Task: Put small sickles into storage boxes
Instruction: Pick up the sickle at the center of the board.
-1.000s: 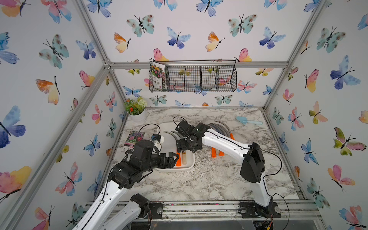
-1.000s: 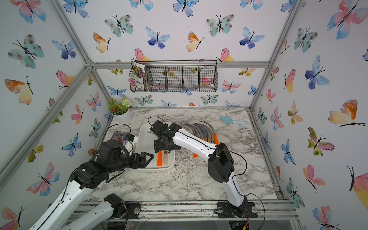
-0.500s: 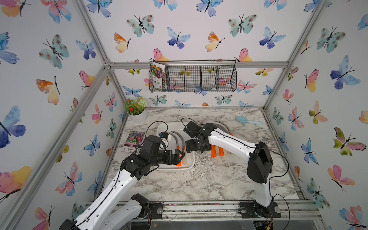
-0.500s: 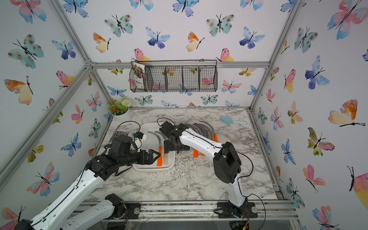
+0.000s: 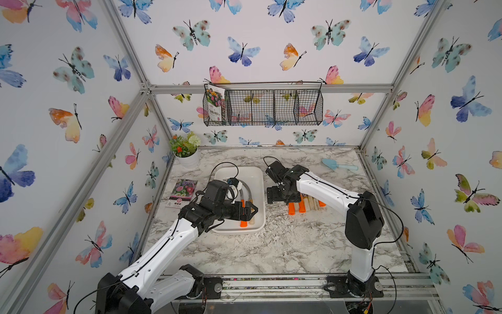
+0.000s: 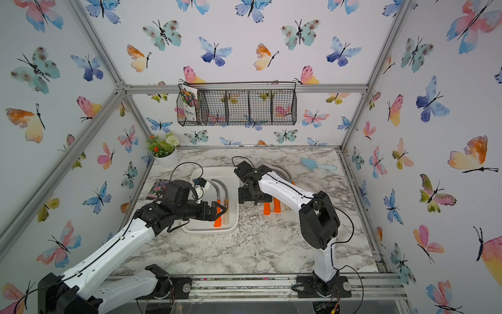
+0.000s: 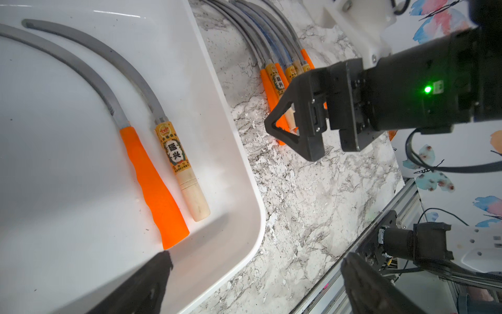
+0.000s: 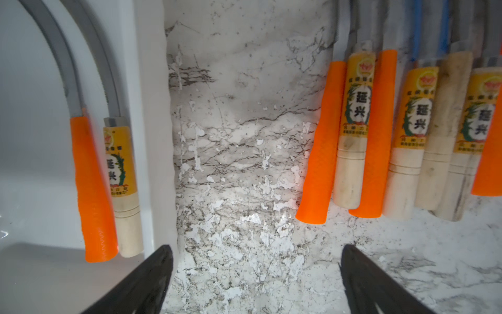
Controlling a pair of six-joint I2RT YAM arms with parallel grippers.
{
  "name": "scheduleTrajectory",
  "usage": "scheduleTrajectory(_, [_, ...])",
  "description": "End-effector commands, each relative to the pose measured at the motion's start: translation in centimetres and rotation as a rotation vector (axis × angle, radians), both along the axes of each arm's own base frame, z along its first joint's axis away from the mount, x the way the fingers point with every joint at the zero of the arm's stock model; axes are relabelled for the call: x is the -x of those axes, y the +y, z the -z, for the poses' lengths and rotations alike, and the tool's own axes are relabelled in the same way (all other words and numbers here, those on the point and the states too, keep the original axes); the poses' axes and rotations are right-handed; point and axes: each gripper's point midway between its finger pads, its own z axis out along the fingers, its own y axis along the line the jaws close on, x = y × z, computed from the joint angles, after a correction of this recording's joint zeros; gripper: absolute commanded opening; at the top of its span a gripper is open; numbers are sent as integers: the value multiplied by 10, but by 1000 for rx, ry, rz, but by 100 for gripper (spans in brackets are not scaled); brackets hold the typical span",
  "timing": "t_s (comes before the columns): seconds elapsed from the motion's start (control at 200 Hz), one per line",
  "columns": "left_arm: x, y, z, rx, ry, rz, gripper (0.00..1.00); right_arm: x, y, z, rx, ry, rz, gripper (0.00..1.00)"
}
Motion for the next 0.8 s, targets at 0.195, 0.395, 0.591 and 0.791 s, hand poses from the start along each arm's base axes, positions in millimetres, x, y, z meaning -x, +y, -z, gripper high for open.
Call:
scheduleTrajectory(0.195, [-14, -25, -2, 36, -23, 104, 98, 0, -29, 9, 17, -1, 24, 90])
scheduleTrajectory(0.395, [-24, -35, 7, 38, 1, 120, 98, -3, -45, 16, 29, 8, 41, 79])
scheduleTrajectory(0.591, [-34, -43, 13, 36, 3, 132, 98, -9, -59, 26, 35, 22, 54, 65])
scheduleTrajectory(0.791, [-38, -54, 15, 55, 21, 169, 98, -14, -67, 40, 51, 50, 49, 44])
